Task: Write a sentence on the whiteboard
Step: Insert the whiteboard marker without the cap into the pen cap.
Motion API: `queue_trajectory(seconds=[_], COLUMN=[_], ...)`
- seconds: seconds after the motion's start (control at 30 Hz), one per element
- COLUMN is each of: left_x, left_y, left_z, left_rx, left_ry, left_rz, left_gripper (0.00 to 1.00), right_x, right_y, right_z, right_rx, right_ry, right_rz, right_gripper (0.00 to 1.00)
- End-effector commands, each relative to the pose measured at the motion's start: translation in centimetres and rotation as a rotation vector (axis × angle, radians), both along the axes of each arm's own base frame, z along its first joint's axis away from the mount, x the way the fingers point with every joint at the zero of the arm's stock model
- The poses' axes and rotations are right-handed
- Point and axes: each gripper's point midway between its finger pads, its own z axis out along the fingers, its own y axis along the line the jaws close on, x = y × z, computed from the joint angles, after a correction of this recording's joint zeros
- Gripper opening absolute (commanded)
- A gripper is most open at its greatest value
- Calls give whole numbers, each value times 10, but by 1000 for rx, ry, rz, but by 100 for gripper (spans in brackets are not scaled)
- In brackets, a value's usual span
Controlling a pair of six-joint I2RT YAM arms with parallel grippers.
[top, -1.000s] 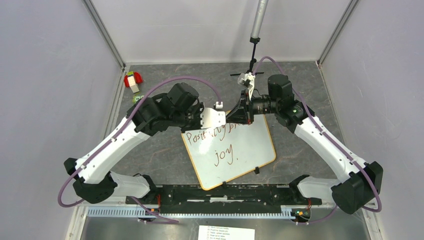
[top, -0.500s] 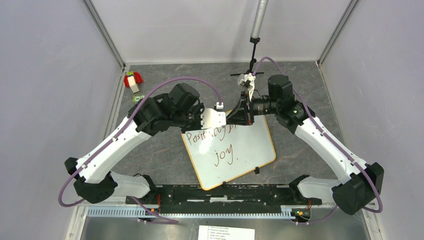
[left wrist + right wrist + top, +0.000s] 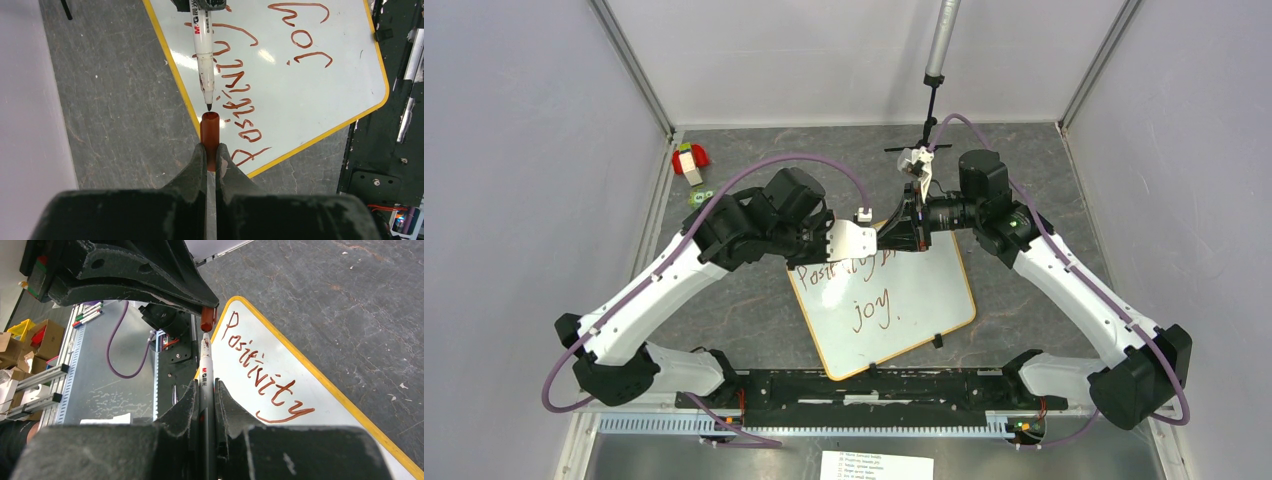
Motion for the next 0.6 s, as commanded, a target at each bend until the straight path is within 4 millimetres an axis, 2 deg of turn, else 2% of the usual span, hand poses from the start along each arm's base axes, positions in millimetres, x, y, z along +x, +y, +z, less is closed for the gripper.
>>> queue_trajectory(seconds=[0.0,0.33,0.57], left_x=[-5,-4,-7], left_y=[-5,-13,-10], left_z=[9,15,15], left_rx=[-30,-55,-56], left_ry=[7,20,19], left_rz=[-22,-20,-23], left_gripper=[2,2,2], right_x=[-1,-3,-2], right_y=[3,7,5], right_z=[26,19,17], right_rx=[51,38,28], right_ry=[-68,-64,-74], right_rz=[18,27,12], right_gripper=[0,0,0])
